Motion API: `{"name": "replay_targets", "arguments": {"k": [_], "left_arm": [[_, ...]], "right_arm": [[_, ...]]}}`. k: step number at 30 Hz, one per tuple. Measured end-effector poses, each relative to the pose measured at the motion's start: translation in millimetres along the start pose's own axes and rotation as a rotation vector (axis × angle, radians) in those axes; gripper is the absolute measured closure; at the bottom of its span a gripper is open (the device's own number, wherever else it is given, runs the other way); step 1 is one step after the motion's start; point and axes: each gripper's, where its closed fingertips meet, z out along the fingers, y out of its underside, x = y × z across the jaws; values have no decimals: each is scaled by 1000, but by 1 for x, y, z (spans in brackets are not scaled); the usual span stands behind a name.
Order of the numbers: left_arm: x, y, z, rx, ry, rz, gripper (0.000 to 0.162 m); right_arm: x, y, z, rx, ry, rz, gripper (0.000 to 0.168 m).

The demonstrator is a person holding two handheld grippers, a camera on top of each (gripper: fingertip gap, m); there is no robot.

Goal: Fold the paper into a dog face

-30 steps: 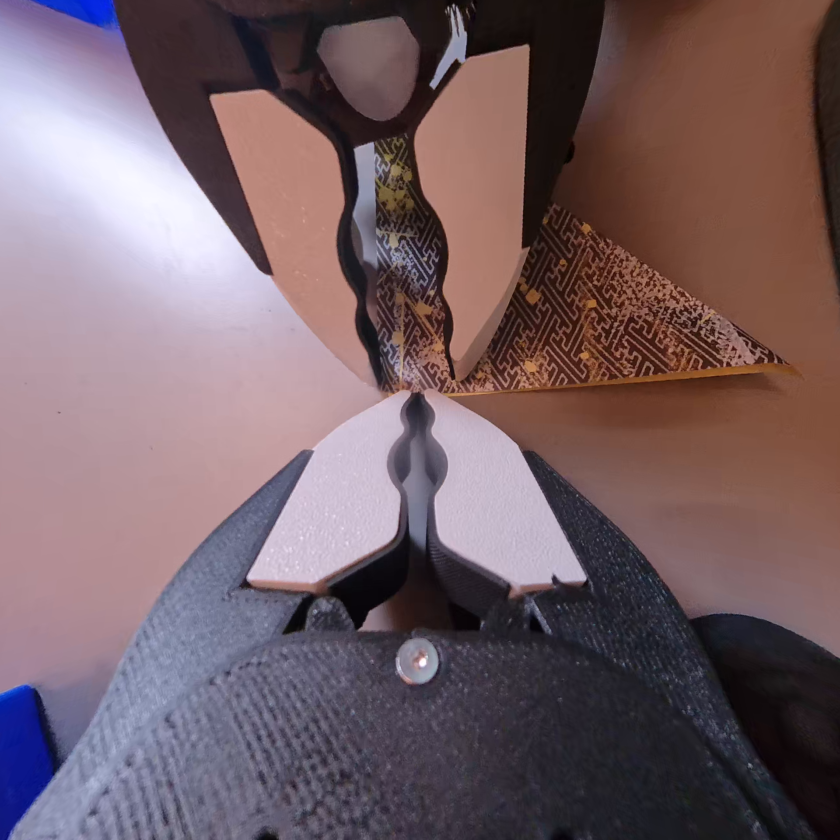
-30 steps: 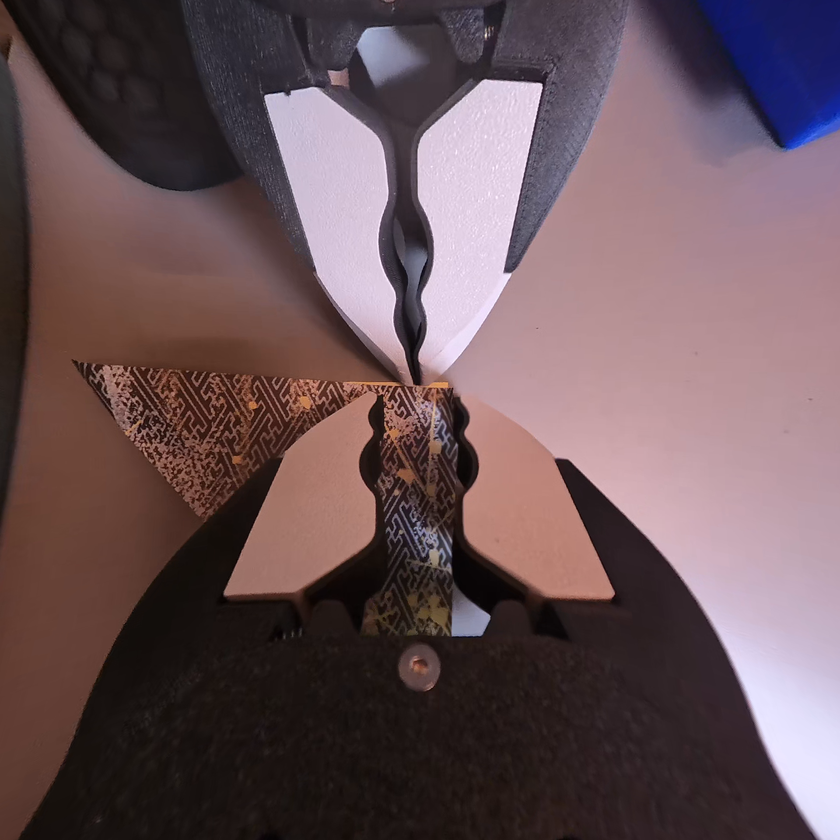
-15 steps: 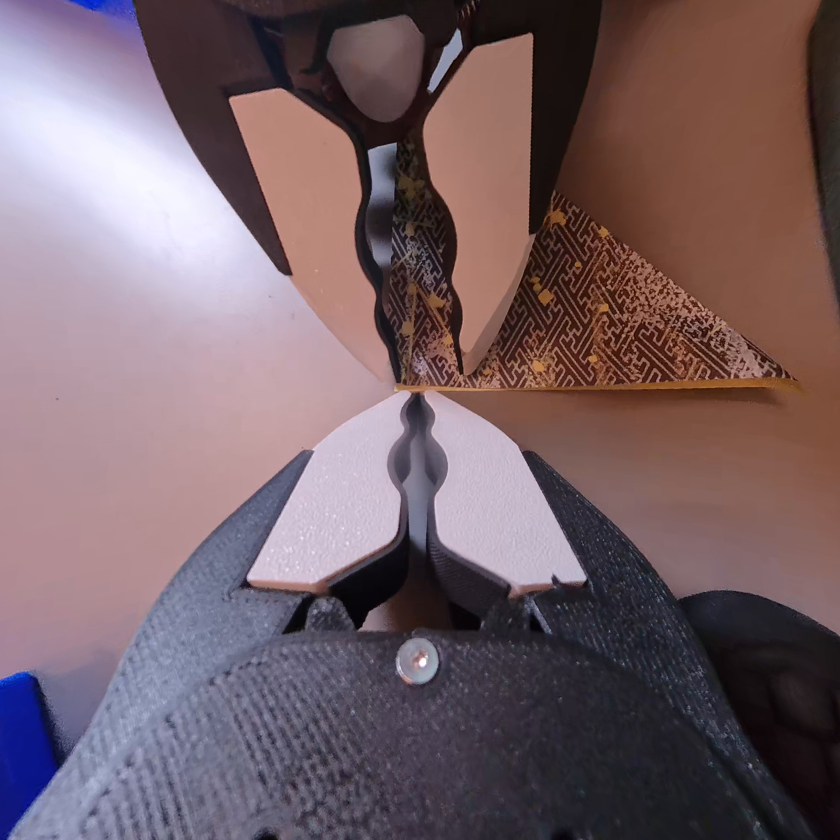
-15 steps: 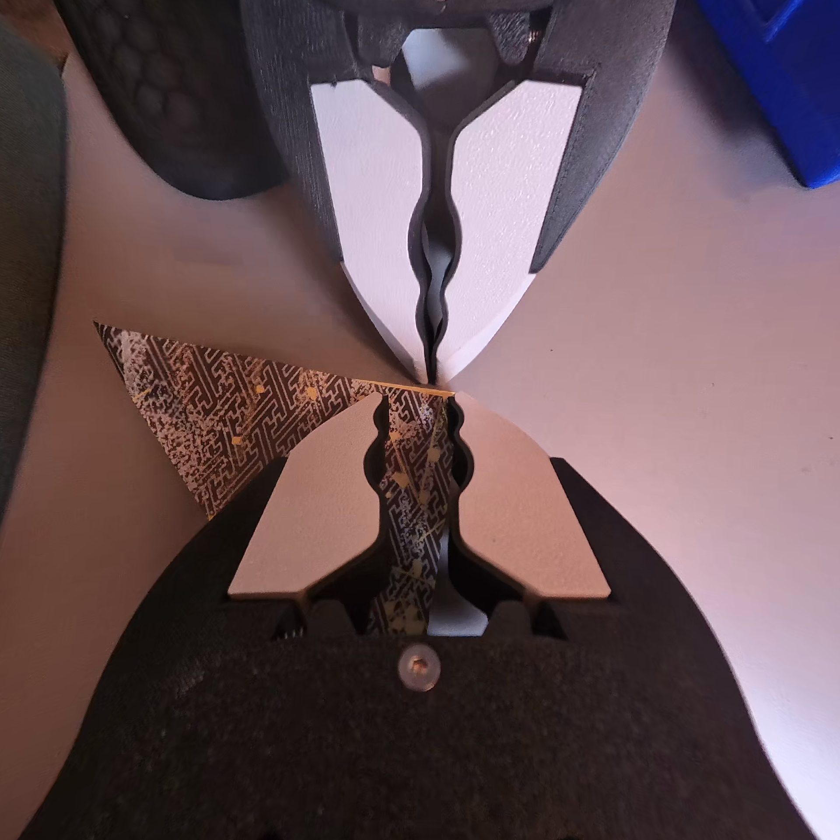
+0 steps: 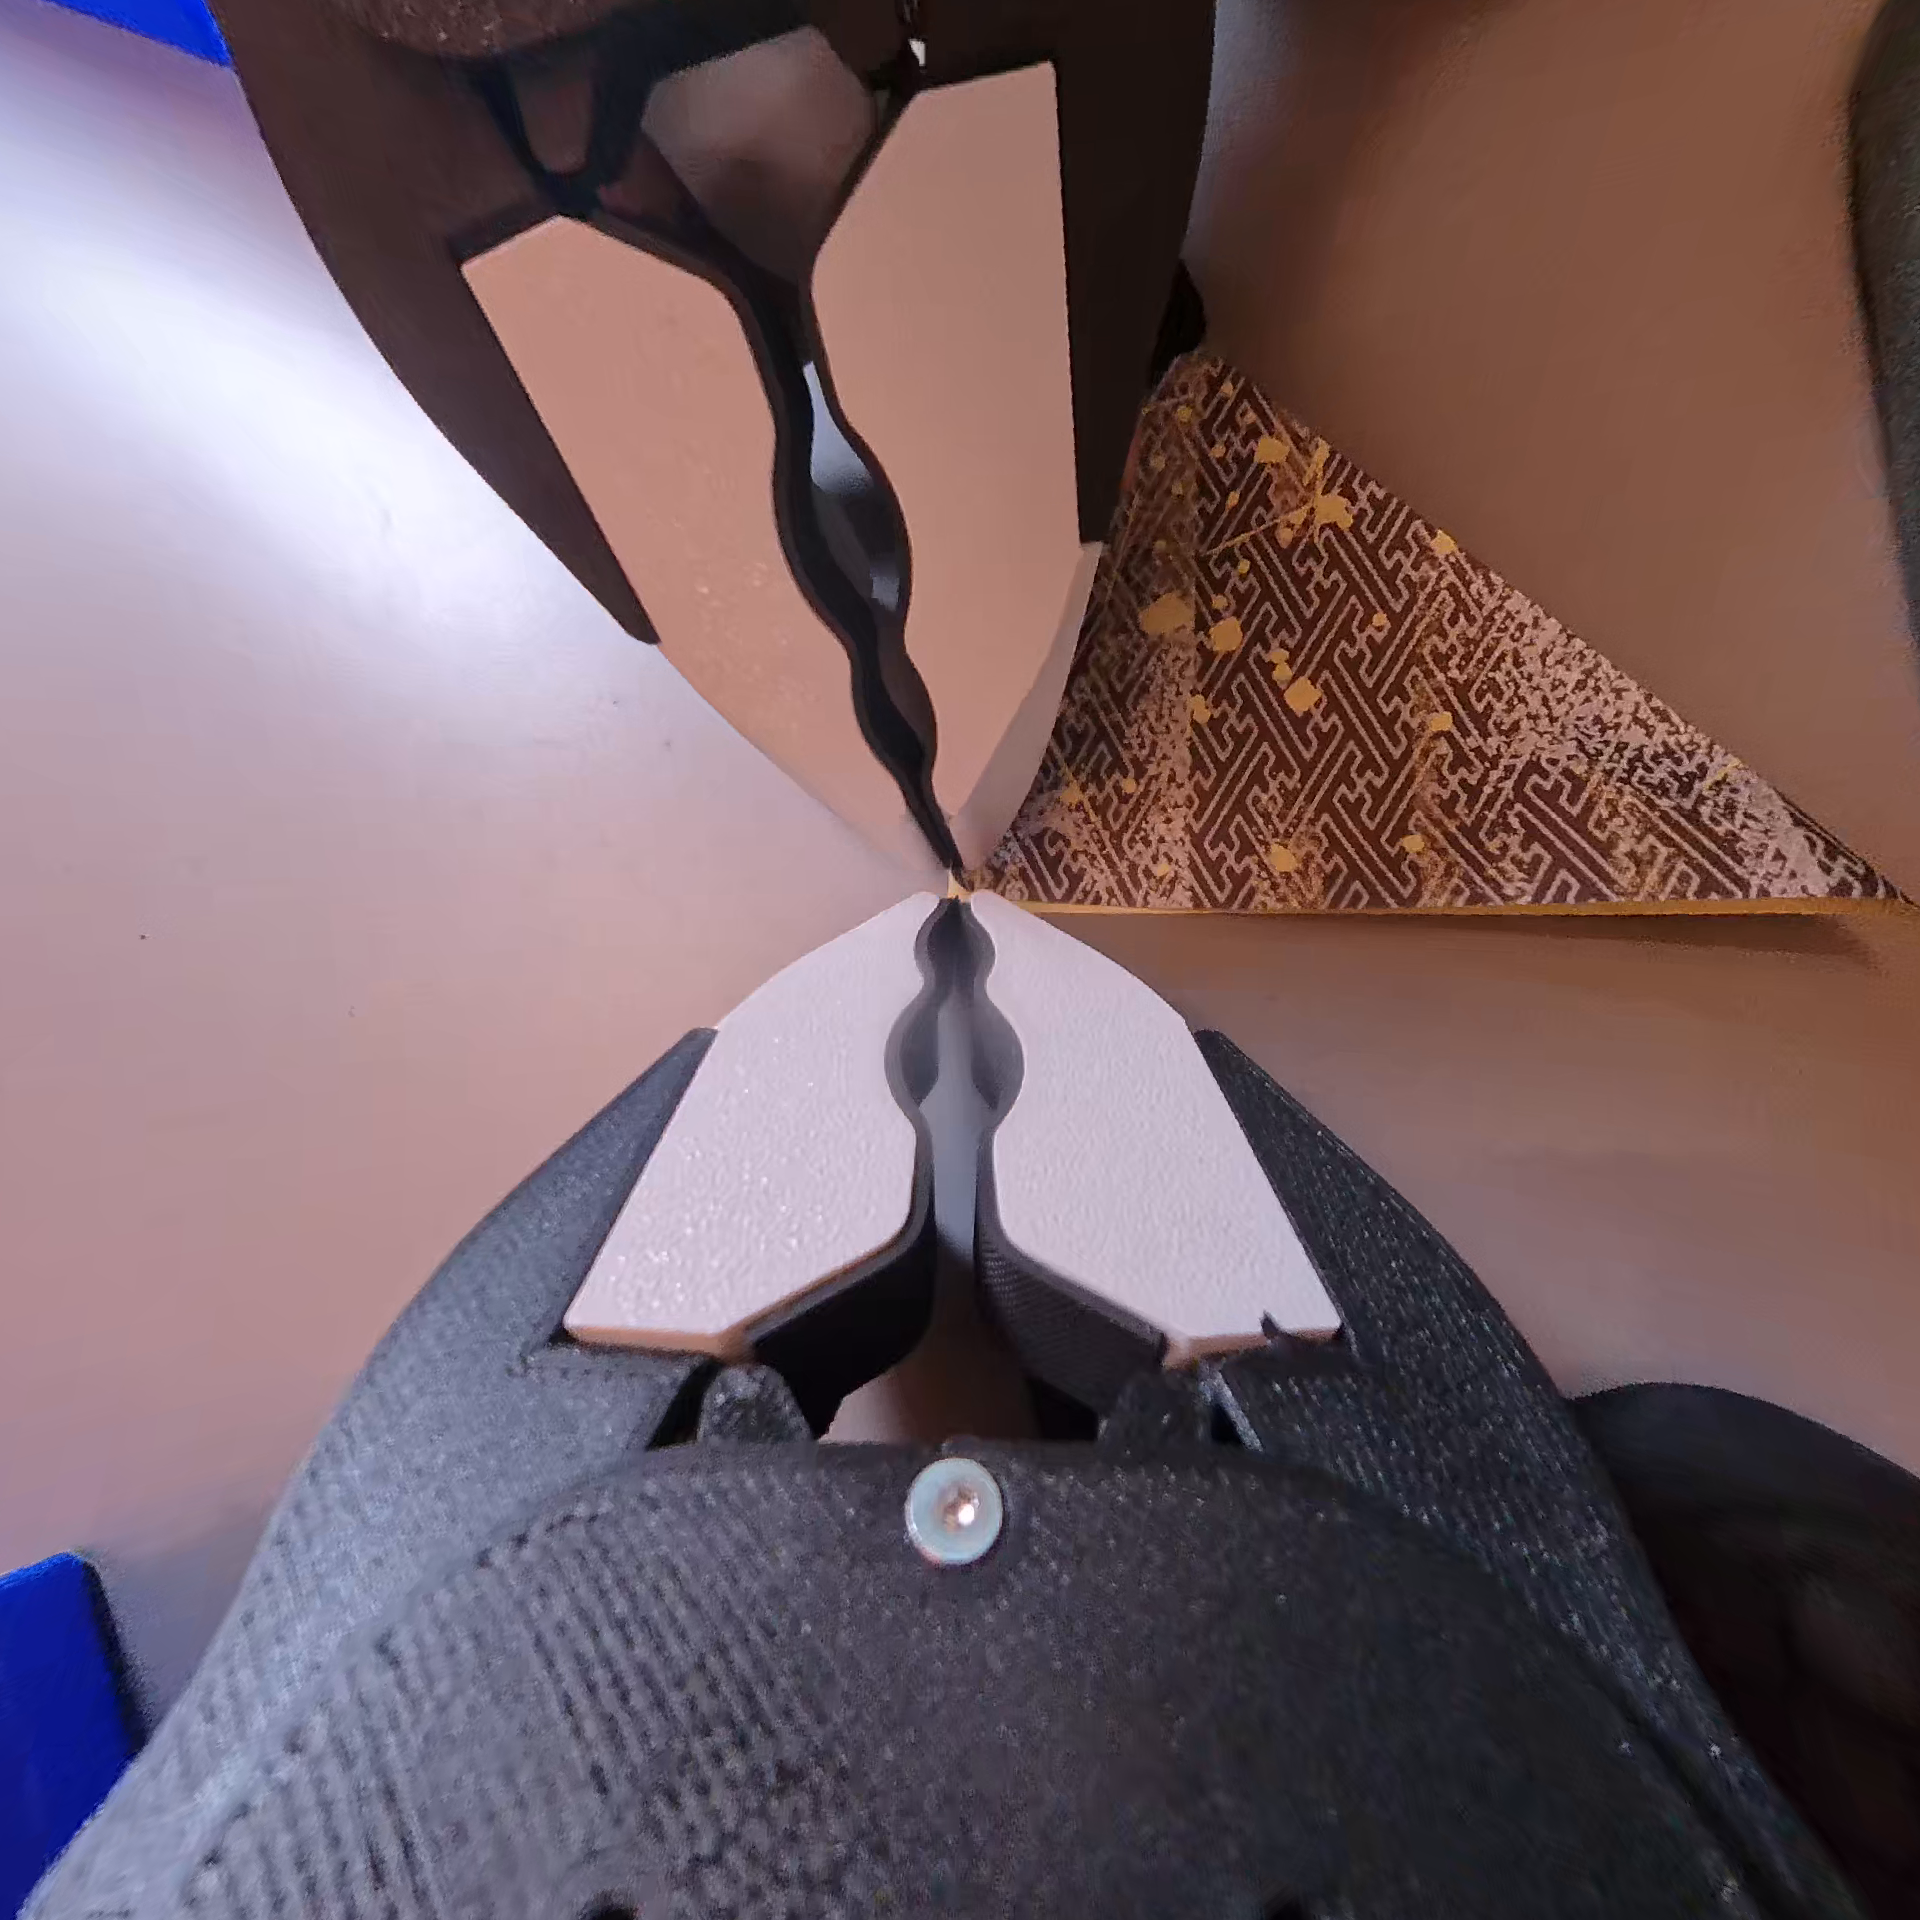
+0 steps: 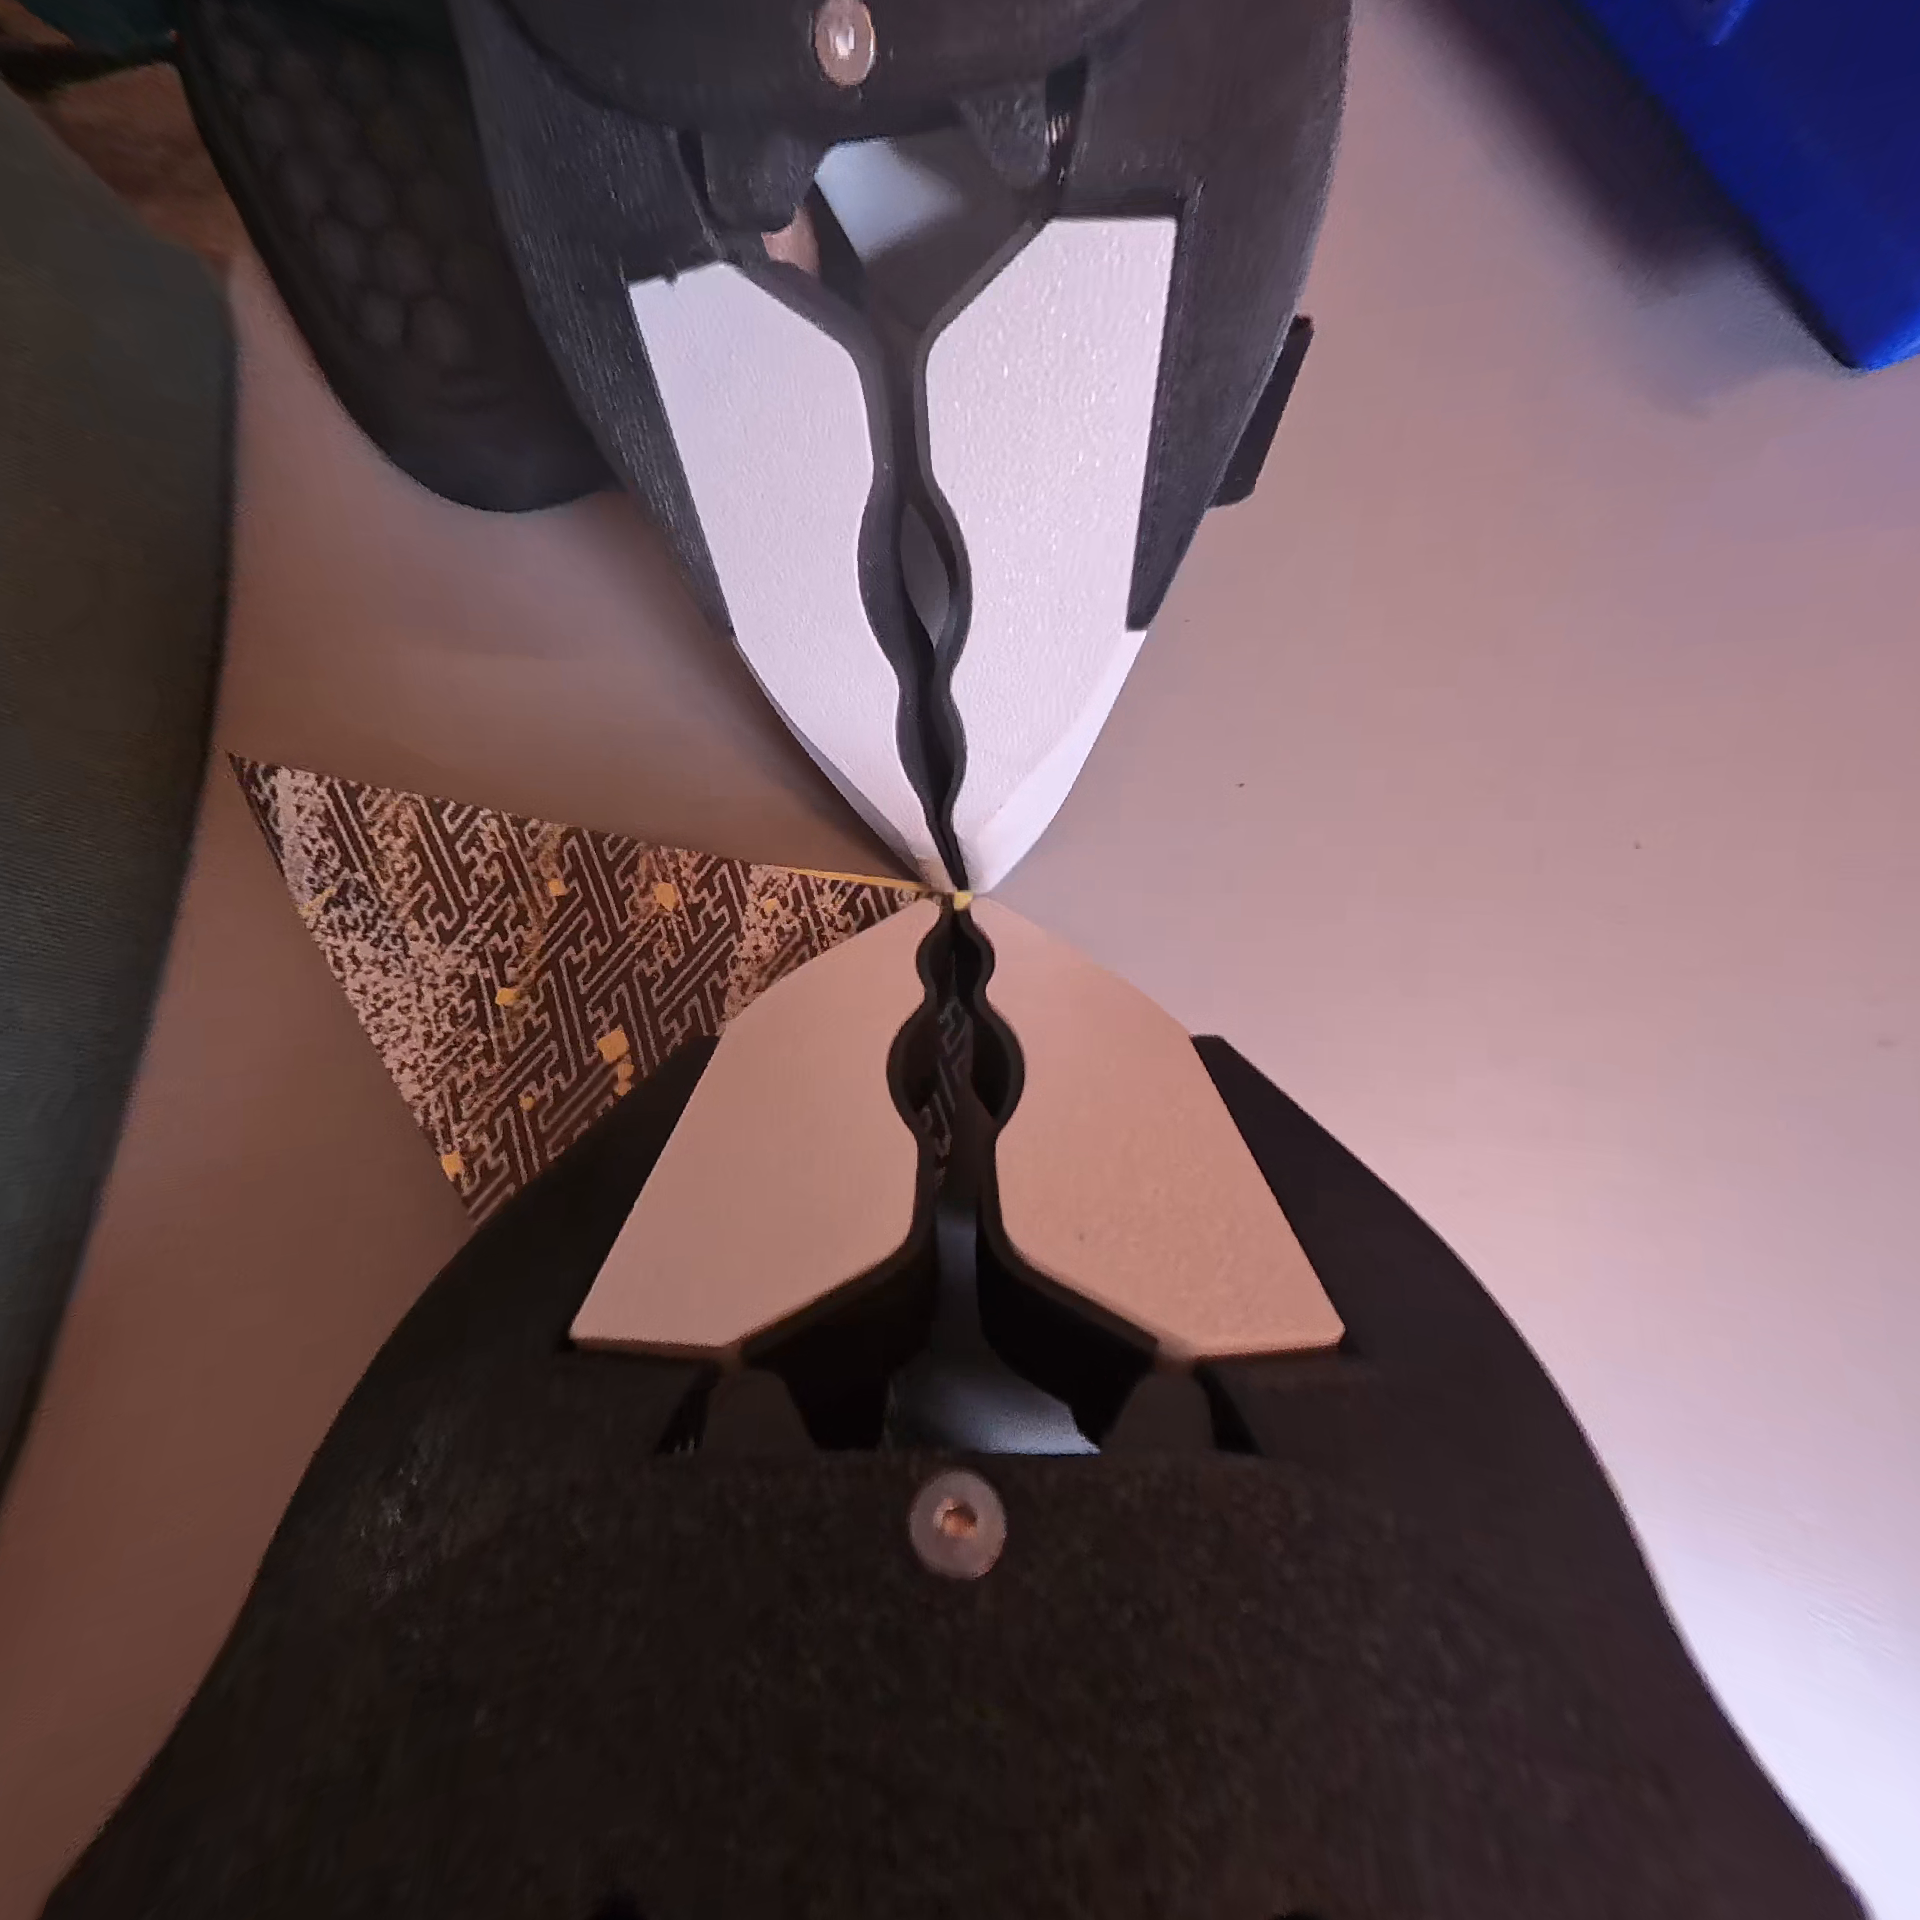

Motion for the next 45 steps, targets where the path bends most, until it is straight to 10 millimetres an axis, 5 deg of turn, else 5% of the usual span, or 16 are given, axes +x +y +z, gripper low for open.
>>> {"name": "replay_targets", "arguments": {"k": [45], "left_arm": [[13,-1,0,-1,90,10,162]], "right_arm": [[-15,-4,11,-25,48,-212,168]]}}
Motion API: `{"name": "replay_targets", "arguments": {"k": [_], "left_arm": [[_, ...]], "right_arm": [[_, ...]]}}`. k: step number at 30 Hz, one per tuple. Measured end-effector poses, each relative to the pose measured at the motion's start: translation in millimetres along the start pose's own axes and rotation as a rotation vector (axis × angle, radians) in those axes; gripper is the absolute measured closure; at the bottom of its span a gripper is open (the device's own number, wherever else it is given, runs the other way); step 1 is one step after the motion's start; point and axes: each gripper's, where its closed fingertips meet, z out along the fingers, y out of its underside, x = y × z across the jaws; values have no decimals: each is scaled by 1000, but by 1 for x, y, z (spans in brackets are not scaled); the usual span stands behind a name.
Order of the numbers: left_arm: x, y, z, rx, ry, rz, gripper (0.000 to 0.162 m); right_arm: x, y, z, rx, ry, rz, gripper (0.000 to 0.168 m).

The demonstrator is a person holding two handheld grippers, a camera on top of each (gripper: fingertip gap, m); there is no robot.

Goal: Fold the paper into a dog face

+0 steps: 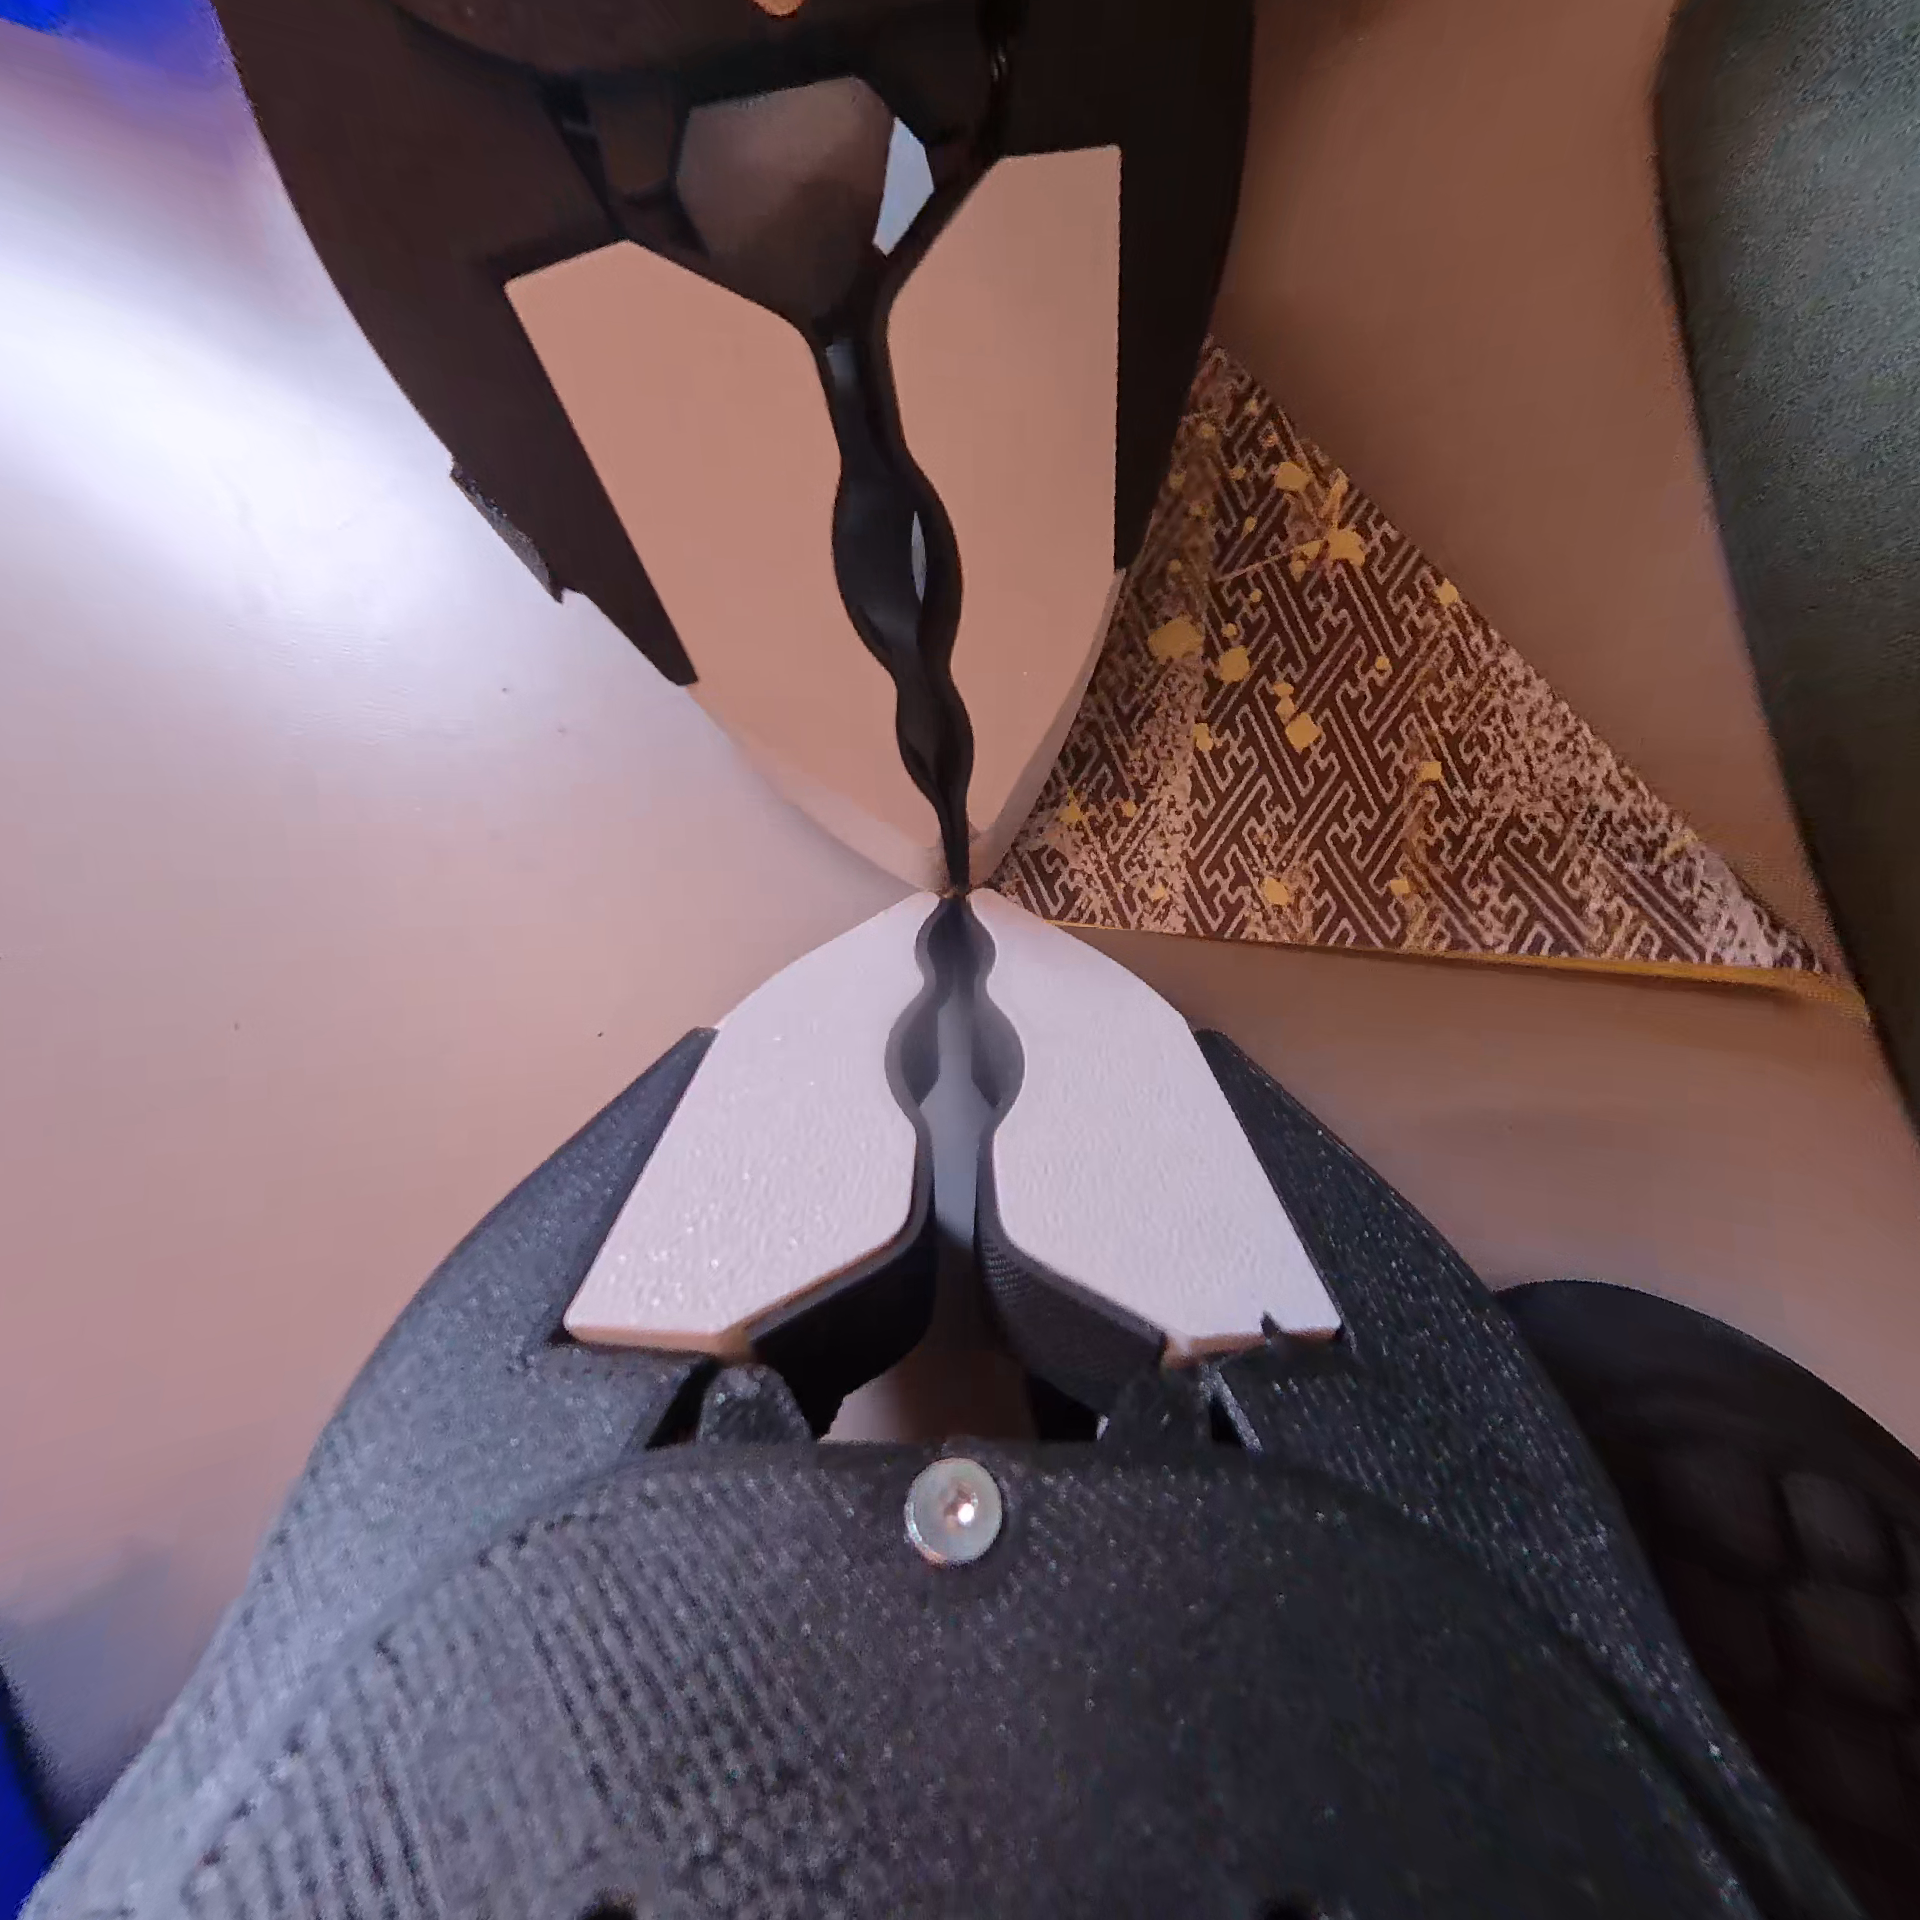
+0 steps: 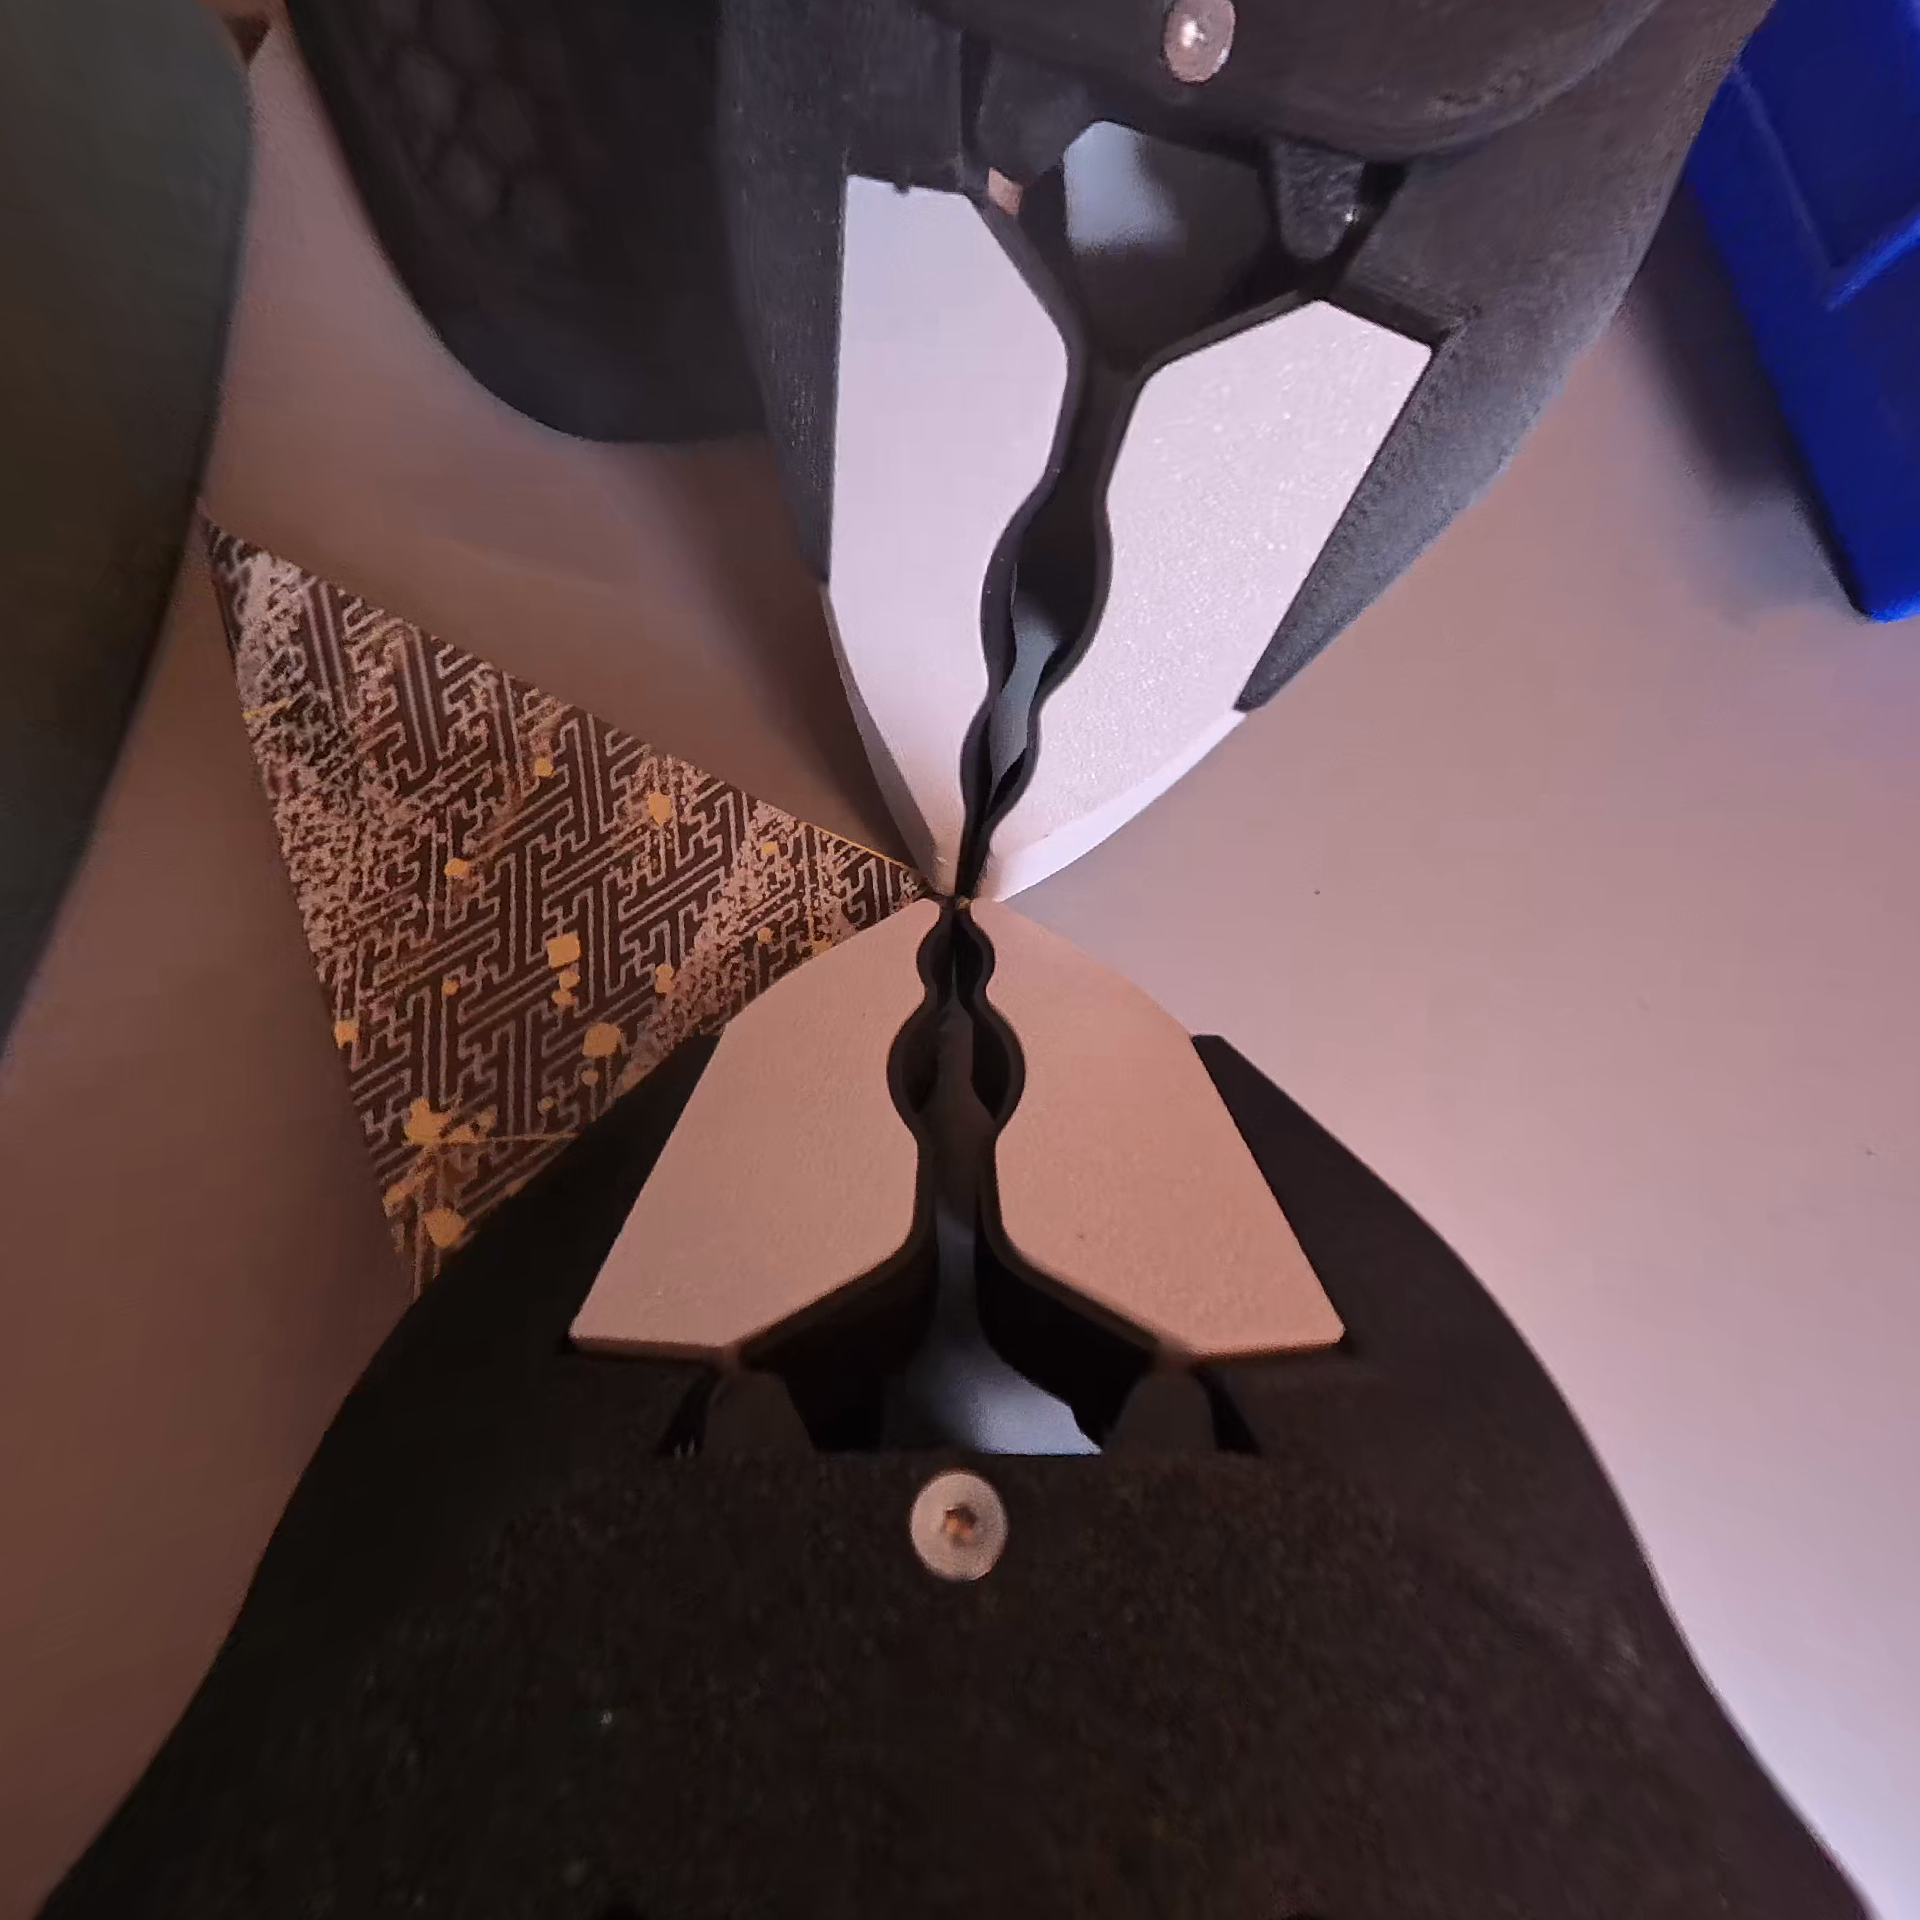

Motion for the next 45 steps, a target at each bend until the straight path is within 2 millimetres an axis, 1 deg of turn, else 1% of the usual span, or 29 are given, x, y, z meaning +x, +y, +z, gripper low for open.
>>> {"name": "replay_targets", "arguments": {"k": [16,26,29,30,32,33,38,42,43,45], "left_arm": [[-2,0,0,1,-4,-8,162],[1,2,-2,0,-7,-1,162],[-5,5,-6,-37,-58,46,162],[-4,2,-9,-12,-46,40,162],[5,-12,-14,72,10,9,162],[8,-14,-14,83,21,12,162],[15,1,-3,4,44,21,162],[17,1,-1,-18,34,12,162],[17,1,-1,-27,29,10,162],[17,1,-2,-37,25,13,162]], "right_arm": [[1,0,0,-16,35,-1,167],[3,0,-1,2,51,-10,162],[3,1,-1,-3,49,-10,162],[3,1,-1,-2,47,-6,162],[3,1,-1,-5,44,-3,162],[3,1,0,-6,44,-3,162],[3,1,-1,-5,48,-3,162],[4,0,-1,-2,55,1,161],[5,0,-1,-2,61,6,159],[9,3,-6,-26,68,23,149]]}}
